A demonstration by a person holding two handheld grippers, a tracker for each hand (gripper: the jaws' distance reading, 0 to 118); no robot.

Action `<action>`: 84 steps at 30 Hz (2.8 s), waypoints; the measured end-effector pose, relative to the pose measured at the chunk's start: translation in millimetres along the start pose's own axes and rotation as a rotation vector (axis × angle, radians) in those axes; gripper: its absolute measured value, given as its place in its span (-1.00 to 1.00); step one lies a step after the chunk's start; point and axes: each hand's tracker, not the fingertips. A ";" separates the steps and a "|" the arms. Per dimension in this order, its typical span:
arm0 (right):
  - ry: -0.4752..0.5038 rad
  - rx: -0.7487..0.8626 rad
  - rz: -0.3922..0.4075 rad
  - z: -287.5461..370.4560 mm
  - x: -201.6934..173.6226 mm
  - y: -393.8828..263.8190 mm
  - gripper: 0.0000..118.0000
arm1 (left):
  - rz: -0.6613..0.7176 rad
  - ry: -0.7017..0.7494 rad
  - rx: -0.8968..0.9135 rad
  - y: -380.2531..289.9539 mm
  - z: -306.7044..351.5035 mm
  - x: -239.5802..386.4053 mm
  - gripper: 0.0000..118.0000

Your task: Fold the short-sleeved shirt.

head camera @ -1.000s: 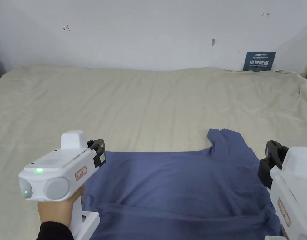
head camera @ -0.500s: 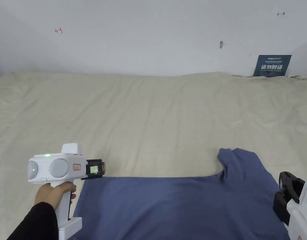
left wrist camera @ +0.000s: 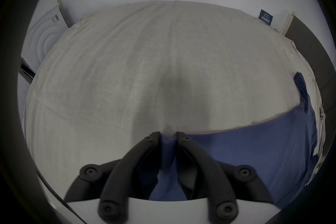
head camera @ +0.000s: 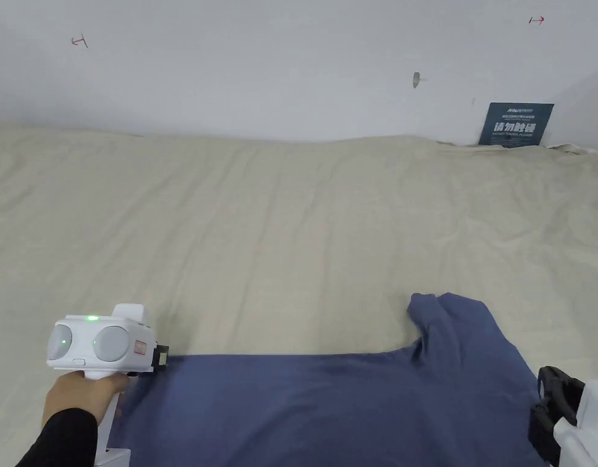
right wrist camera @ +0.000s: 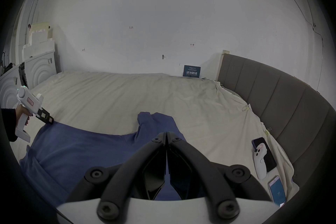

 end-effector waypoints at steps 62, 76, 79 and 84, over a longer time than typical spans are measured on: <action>0.226 -0.301 -0.212 126.0 88.8 -88.5 -0.94 | 0.098 -0.122 0.174 -216.2 202.9 -31.9 -1.00; 0.079 -0.483 -0.152 96.6 81.3 -185.2 -0.94 | -0.047 -0.006 0.047 -287.3 151.1 -17.4 -0.99; 0.067 -0.485 -0.166 107.0 71.6 -181.1 -0.63 | -0.047 0.010 0.064 -285.9 154.9 -12.6 -0.77; 0.054 -0.363 -0.150 130.5 68.0 -147.6 0.25 | 0.046 -0.041 0.094 -272.7 181.5 -11.5 0.30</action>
